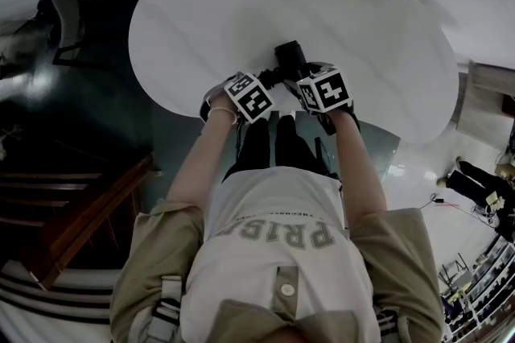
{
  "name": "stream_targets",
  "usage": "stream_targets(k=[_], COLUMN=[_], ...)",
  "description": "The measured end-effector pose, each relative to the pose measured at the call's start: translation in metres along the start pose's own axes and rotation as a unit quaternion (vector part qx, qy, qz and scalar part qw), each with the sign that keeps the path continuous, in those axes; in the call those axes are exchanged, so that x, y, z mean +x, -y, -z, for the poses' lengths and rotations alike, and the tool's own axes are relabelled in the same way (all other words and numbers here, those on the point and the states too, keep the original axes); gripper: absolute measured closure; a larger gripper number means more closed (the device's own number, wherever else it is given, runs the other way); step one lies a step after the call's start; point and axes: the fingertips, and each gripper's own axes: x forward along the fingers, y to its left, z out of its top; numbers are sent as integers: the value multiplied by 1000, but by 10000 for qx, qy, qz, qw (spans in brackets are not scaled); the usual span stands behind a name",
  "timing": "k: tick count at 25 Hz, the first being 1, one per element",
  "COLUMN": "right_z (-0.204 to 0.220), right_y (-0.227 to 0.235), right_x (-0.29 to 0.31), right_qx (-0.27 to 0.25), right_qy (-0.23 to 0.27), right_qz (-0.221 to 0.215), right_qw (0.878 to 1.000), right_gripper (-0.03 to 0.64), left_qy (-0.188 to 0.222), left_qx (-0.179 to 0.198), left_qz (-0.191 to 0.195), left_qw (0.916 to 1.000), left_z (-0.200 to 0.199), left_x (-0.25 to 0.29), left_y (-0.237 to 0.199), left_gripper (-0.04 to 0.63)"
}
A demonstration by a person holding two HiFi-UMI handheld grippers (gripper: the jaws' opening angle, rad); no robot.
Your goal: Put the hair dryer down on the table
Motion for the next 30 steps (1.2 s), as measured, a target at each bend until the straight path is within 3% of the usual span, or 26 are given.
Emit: stream_targets(k=[12, 18, 30], right_z=[0, 0, -1], right_y=[-3, -2, -6], right_x=[0, -1, 1], right_qx=[150, 181, -37], right_qy=[12, 23, -92], right_qz=[-93, -119, 344], right_qw=[9998, 9998, 9994], right_gripper=[302, 302, 302], left_qy=[148, 229, 448], left_qx=[-21, 45, -213], left_qz=[205, 230, 70], left_qw=[9997, 9995, 9987], left_z=[4, 14, 47], left_x=[-4, -9, -18], left_y=[5, 4, -5], left_gripper=[426, 313, 291])
